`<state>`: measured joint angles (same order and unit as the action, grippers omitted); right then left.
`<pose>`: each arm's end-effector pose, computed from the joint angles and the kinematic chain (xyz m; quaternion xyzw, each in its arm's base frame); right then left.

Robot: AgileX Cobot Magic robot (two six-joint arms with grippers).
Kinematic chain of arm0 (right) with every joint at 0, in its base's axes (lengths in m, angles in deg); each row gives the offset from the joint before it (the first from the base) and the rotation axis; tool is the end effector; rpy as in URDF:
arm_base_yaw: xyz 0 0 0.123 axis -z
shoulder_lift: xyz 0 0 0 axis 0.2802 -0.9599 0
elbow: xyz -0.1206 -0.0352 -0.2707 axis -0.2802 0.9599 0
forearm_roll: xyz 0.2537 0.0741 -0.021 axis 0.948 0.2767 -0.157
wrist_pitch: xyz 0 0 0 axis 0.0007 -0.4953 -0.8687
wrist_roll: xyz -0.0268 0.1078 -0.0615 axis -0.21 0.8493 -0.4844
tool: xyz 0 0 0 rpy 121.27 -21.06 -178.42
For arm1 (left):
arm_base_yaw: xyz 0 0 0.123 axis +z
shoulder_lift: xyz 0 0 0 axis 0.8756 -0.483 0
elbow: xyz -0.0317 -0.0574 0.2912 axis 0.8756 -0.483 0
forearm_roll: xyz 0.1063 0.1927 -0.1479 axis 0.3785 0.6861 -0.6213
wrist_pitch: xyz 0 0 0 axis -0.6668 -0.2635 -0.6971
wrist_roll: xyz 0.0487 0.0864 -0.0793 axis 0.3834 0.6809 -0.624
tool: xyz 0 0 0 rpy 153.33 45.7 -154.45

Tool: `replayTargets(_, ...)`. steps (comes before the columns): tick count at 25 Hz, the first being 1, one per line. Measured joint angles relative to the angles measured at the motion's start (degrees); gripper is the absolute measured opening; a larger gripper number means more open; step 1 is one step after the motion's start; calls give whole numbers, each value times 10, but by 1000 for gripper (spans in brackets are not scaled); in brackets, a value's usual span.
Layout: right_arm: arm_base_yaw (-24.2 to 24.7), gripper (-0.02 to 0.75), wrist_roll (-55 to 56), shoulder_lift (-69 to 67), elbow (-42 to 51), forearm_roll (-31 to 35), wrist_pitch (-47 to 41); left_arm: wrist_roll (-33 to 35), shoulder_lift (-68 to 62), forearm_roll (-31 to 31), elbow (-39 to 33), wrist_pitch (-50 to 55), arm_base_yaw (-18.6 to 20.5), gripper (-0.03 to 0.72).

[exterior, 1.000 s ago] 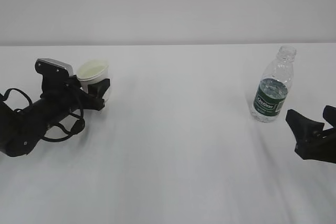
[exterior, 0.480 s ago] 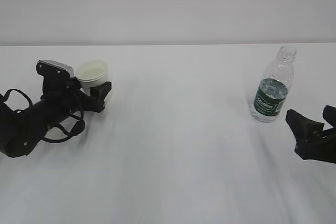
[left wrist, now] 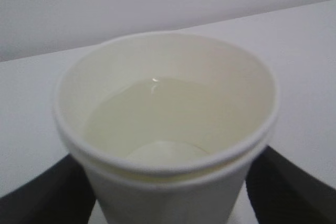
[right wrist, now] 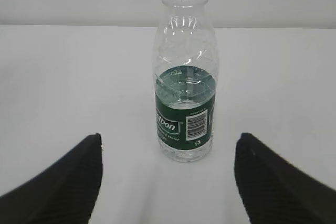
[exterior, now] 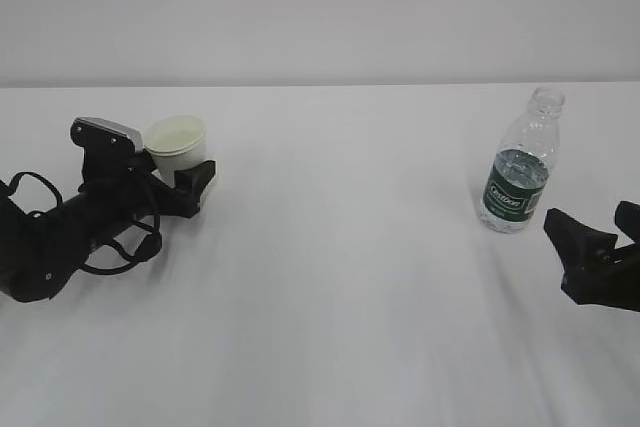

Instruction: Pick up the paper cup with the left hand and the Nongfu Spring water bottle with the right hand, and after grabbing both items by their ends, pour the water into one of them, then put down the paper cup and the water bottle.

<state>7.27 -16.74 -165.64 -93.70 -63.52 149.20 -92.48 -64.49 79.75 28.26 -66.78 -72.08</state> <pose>0.2353 0.0412 0.1249 -0.0721 0.7919 0.0593 0.6034 0.4309 -0.1179 0.0385 0.1672 0.7413 -0.1563 0.6310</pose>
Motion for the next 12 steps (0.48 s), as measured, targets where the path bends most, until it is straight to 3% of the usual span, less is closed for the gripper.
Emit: replayTargets(12, 0, 587, 0, 0, 0, 0, 0, 0, 32, 4, -49, 1, 0, 630)
